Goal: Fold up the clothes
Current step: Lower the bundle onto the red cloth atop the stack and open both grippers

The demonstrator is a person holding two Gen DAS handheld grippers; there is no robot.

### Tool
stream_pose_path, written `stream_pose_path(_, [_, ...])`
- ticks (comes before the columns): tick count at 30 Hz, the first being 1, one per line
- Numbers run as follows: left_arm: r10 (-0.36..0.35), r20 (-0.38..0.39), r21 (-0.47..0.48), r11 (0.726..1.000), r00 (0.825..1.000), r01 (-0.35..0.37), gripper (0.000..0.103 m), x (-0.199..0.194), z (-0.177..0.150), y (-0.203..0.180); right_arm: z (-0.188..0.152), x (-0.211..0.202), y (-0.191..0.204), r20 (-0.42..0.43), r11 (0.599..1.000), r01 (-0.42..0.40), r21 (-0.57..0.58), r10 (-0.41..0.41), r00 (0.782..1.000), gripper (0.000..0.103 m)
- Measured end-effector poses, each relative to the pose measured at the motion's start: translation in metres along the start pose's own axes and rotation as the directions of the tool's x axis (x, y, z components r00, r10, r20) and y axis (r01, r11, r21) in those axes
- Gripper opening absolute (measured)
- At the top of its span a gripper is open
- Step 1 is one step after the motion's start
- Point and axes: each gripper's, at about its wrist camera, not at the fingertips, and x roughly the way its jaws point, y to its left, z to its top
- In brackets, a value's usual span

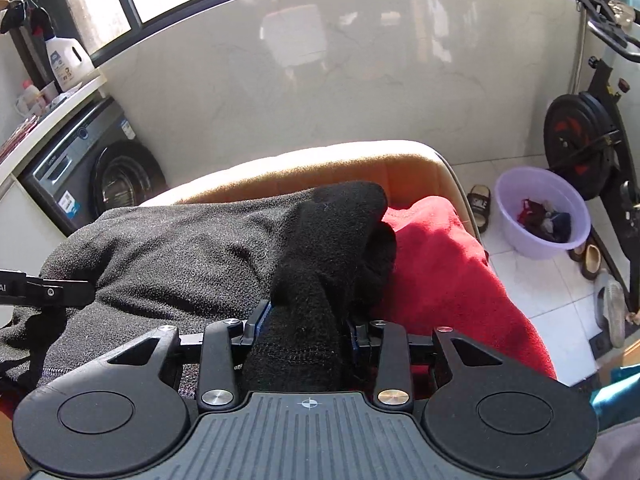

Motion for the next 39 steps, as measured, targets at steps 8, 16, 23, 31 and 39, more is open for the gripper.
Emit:
stream_pose_path(8, [-0.104, -0.053, -0.074, 0.992, 0.993, 0.100, 0.026, -0.018, 0.011, 0.008, 0.006, -0.040, -0.003, -0.004, 1.000, 0.013, 0.022, -0.013, 1.000, 0.031])
stream_pose_path(16, [-0.060, -0.053, -0.047, 0.997, 0.997, 0.058, 0.033, 0.013, 0.001, 0.005, -0.007, -0.016, -0.007, -0.002, 0.996, 0.086, -0.024, -0.086, 0.996, 0.032])
stream_pose_path(23, [0.000, 0.008, -0.032, 1.000, 1.000, 0.001, 0.058, -0.031, -0.004, 0.010, -0.012, -0.050, -0.014, 0.044, 0.993, 0.113, -0.046, -0.111, 0.993, 0.066])
stream_pose_path(31, [0.113, 0.205, 0.059, 0.990, 0.972, -0.128, 0.074, -0.086, -0.056, -0.032, -0.033, -0.111, -0.016, 0.080, 0.993, 0.121, 0.001, -0.120, 0.990, 0.084])
stream_pose_path(39, [0.216, 0.130, -0.021, 0.976, 0.968, -0.215, 0.099, -0.029, -0.070, -0.007, -0.064, -0.077, -0.012, 0.047, 0.987, 0.163, -0.005, -0.163, 0.986, 0.093])
